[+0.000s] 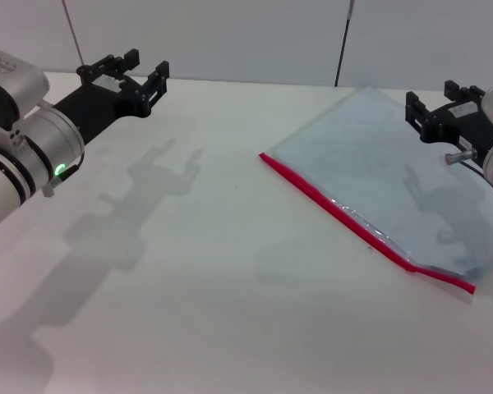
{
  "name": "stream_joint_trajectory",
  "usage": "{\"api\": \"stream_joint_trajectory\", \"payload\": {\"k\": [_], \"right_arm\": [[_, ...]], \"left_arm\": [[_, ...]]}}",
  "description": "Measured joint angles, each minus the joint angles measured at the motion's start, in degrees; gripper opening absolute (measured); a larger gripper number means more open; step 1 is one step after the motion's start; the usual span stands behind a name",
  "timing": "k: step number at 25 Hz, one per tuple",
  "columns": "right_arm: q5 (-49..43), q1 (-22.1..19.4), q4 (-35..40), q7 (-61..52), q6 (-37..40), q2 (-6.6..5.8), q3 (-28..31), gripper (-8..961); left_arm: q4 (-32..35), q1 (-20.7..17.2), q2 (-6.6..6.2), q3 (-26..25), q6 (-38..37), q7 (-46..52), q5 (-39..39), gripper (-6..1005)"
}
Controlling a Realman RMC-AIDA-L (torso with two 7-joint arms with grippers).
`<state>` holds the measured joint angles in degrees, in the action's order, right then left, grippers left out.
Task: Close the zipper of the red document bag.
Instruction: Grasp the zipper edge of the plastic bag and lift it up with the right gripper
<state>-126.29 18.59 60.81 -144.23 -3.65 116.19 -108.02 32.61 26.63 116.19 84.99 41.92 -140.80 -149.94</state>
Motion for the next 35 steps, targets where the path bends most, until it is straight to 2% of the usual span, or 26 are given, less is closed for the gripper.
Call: {"api": "stream_joint_trajectory", "payload": {"k": [8,15,22,27,31,35], "right_arm": [[0.0,0.2,-1.9,-1.6,-3.3,0.07,-0.3,584],[0.0,0.2,-5.9,-7.7,-9.3,0.0,-0.5,586],[0.0,0.4,-7.0,-9.0,-10.1,-0.09,-0.6,587],[-1.1,-0.8,-2.6,-8.4,-0.2,-0.5,-0.3,589],[-4.2,-6.0,7.4,-5.8,11.5,-0.98,1.8,590],[-4.9,-11.5,18.3,1.7,21.9,-0.41,5.5,591]], "left_arm": [[0.1,-0.4,0.13,-0.3,0.0,0.0,-0.5,509],[1.4,-3.4,0.34,-0.7,0.1,-2.9,-8.9,510],[1.4,-3.8,0.34,-0.4,0.2,-4.1,-10.3,510],[1.2,-3.7,-0.03,0.0,-0.3,-3.7,-9.7,510],[1.4,-3.8,-0.15,0.1,-1.4,-3.2,-8.5,510],[1.4,-3.7,-0.26,0.1,-1.5,-2.9,-8.2,510]]}}
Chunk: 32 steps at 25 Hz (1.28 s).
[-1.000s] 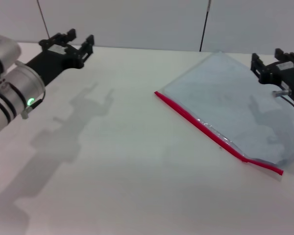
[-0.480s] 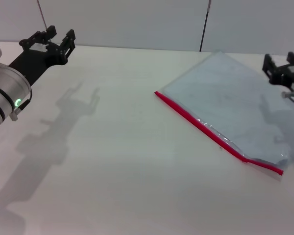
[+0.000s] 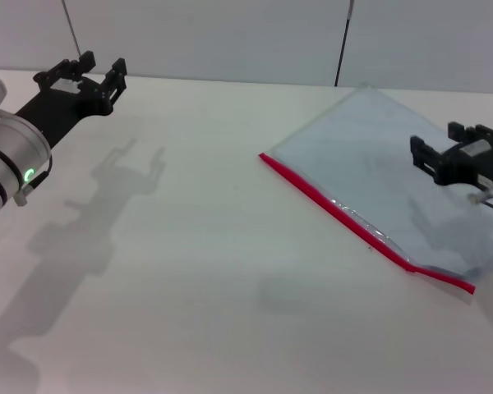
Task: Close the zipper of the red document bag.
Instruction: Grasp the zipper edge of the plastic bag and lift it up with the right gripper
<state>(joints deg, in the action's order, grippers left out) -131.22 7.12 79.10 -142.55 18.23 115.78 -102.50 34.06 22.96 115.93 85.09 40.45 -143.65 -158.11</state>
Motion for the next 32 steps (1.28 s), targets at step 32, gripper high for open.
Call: {"api": "stream_joint_trajectory", "payload": {"k": [32], "right_arm": [[-17.0,-3.4,16.7,4.0,45.2,0.59,6.0,751]], "left_arm": [[-0.1,0.1,-0.39,-0.6,-3.7,1.4,1.5,512]]}}
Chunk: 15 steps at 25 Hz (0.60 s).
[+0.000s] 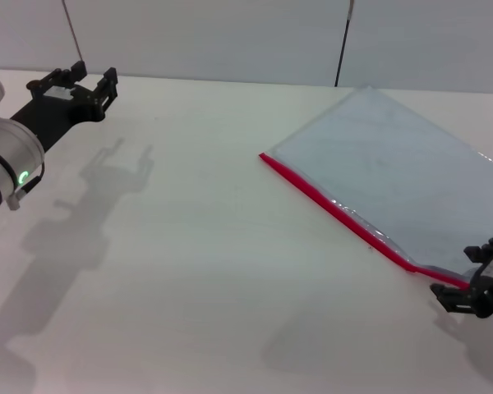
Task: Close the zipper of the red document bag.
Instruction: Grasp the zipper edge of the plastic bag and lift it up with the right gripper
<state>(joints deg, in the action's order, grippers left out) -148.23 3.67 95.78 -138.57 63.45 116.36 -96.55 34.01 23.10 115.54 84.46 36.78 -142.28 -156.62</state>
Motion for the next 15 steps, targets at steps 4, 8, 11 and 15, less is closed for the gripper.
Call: {"api": "stream_joint_trajectory", "payload": {"k": [4,8,11,15], "right_arm": [[-2.6,0.1,-0.2,-0.6,0.2,0.01,-0.4,754],[-6.6,0.4,-1.1,-2.6,-0.5,0.08,-1.7,752],[-9.9,1.4,-2.6,-4.9,-1.3,0.09,-3.0,751],[-11.9,2.7,-4.5,-6.8,-2.8,0.09,-4.6,750]], "left_arm": [[0.0,0.1,-0.01,0.0,0.0,0.0,0.0,512],[0.0,0.2,-0.03,0.0,0.0,0.0,-0.1,512],[0.0,0.2,-0.05,0.0,0.0,0.0,-0.2,512],[0.0,0.5,-0.06,0.0,0.0,0.0,-0.2,512]]}}
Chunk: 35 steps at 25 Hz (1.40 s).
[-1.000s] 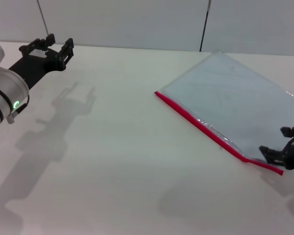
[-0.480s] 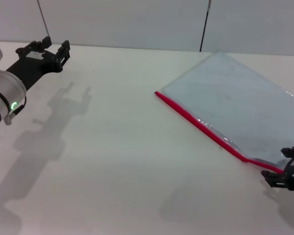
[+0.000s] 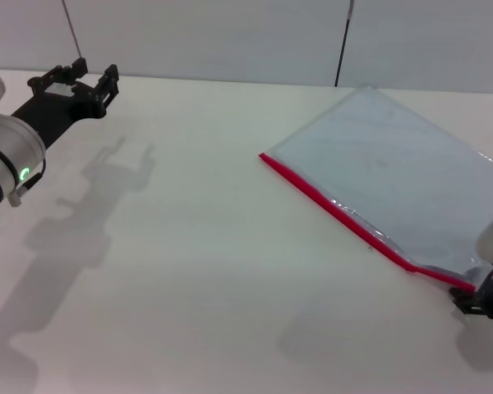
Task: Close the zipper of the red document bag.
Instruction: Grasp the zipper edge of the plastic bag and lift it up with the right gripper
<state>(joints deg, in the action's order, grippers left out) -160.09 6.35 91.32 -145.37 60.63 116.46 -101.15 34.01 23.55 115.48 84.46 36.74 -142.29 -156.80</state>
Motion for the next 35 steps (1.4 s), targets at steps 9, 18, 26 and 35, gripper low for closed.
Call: {"api": "stream_joint_trajectory", "payload": {"k": [9,18,26,35], "right_arm": [[-1.0,1.4,-3.0,-1.9,-3.8,-0.08,-0.5,746],[-1.6,3.0,-5.9,-2.2,-6.3,-0.09,-0.3,743],[-5.0,3.1,-5.2,-4.2,-7.2,-0.03,-0.6,730],[-5.0,2.7,-2.9,-4.2,-8.3,-0.01,-2.2,609]], "left_arm": [[0.0,0.2,0.06,0.0,0.0,0.0,-0.2,513],[0.0,0.2,0.34,0.0,0.2,0.0,0.0,513],[0.0,0.2,0.35,0.0,0.5,0.0,0.0,513],[0.0,0.2,0.36,0.0,0.6,0.0,0.0,514]]}}
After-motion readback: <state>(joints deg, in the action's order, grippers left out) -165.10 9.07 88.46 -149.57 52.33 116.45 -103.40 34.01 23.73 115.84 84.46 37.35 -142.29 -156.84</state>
